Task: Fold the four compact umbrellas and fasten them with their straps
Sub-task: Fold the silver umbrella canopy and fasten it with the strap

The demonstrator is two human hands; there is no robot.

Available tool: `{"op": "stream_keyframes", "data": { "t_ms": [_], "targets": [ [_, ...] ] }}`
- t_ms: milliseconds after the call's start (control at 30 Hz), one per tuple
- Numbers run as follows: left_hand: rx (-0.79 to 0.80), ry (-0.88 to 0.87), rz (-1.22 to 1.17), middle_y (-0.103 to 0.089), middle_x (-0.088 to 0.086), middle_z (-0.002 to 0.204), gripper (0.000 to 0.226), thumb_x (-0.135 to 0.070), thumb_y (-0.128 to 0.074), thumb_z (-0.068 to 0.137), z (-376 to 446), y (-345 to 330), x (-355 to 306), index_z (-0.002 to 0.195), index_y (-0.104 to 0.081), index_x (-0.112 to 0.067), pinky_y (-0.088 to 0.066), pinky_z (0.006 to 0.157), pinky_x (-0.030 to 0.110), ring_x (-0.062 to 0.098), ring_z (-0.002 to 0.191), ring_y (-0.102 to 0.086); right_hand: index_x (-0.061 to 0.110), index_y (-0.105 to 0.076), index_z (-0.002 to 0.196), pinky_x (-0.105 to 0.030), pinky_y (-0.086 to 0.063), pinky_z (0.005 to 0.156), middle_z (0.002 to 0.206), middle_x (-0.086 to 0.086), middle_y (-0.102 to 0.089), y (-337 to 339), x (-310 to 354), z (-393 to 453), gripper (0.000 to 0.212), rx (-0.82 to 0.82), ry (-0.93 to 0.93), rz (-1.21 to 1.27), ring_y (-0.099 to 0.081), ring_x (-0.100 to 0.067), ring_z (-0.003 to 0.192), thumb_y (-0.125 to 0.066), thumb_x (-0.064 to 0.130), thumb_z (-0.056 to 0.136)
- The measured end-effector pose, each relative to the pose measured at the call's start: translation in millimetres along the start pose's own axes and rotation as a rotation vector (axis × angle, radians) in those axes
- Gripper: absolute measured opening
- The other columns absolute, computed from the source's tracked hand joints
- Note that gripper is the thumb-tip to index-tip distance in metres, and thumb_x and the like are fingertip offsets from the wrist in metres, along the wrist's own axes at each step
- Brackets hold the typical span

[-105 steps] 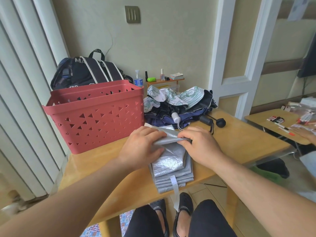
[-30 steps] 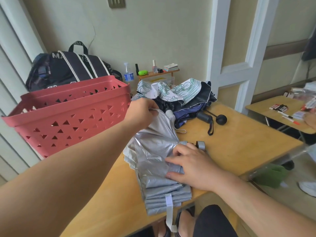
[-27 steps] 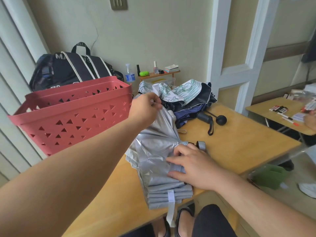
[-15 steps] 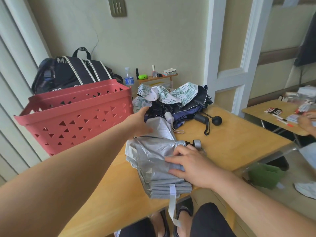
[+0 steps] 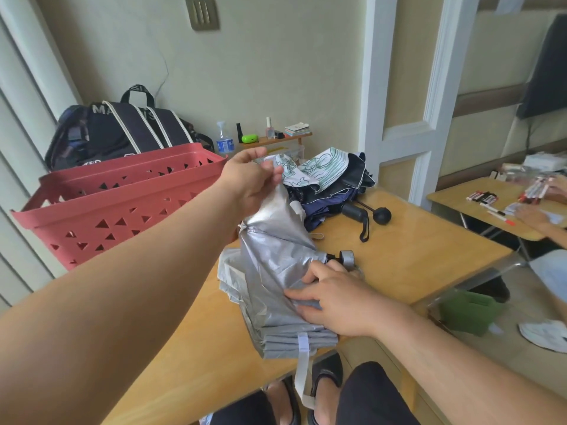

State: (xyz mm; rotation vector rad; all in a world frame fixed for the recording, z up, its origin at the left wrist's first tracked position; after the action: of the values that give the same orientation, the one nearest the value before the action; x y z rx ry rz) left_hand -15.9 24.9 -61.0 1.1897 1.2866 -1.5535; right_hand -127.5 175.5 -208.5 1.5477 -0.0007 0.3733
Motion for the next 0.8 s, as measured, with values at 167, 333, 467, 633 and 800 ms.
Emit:
{"op": "stream_keyframes", "data": {
  "t_ms": [167,333,467,633,800],
  "targets": [
    [0.036,-0.077,0.648,-0.061,0.011,0.093,0.011,-0.019,-0.065,0.099,2,16,18,0.11,-0.066,-0.02,-0.049,0.066,0.036,0.022,0.063,-0.055,0.06,-0.045,0.145,-0.037,-0.037,0.104,0.118,0.016,-0.033,-2,0,-1,0.043,-0.027,0.019,0.019,-0.029,-0.013,0.113,-0.041,0.062,0.103],
    [-0.013,0.13,0.971,-0.045,0.014,0.154,0.087,-0.066,-0.065,0.089,4,51,61,0.159,-0.032,-0.024,-0.044,0.112,0.049,0.039,0.138,-0.049,0.06,-0.045,0.144,-0.039,-0.036,0.106,0.12,0.016,-0.034,-4,-1,-2,0.042,-0.04,0.024,0.027,-0.029,-0.013,0.114,-0.04,0.063,0.103],
    [0.153,0.103,0.978,-0.033,0.004,0.166,0.086,-0.055,-0.07,0.094,3,47,68,0.164,-0.027,-0.03,-0.034,0.118,0.04,0.03,0.15,-0.036,0.059,-0.046,0.145,-0.04,-0.037,0.106,0.119,0.016,-0.035,-3,-1,0,0.043,-0.039,0.027,0.027,-0.031,-0.013,0.114,-0.042,0.061,0.102],
    [0.134,-0.32,0.851,-0.05,0.011,0.156,0.062,-0.028,-0.06,0.103,1,30,39,0.156,-0.036,-0.049,-0.04,0.108,0.032,0.032,0.144,-0.046,0.059,-0.045,0.146,-0.039,-0.038,0.103,0.116,0.016,-0.037,0,-1,1,0.044,-0.02,0.029,0.012,-0.033,-0.014,0.116,-0.043,0.061,0.102],
    [0.107,-0.286,0.666,-0.057,0.01,0.081,0.081,-0.005,-0.051,0.096,-3,30,29,0.151,-0.033,-0.062,-0.042,0.052,0.031,0.019,0.052,-0.043,0.059,-0.044,0.147,-0.036,-0.038,0.096,0.117,0.015,-0.039,4,3,-1,0.044,-0.003,0.032,-0.014,-0.034,-0.014,0.116,-0.042,0.06,0.103]
  ]
}}
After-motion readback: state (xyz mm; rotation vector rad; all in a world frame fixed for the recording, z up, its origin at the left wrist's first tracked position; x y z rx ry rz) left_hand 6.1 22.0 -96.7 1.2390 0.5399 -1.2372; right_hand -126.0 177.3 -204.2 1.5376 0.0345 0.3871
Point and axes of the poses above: each hand's wrist, its own z-axis towards the middle knuckle, its own y-axis out of the back of the hand, x = y × z, the point moved 6 cm from there along z, towards the middle knuckle
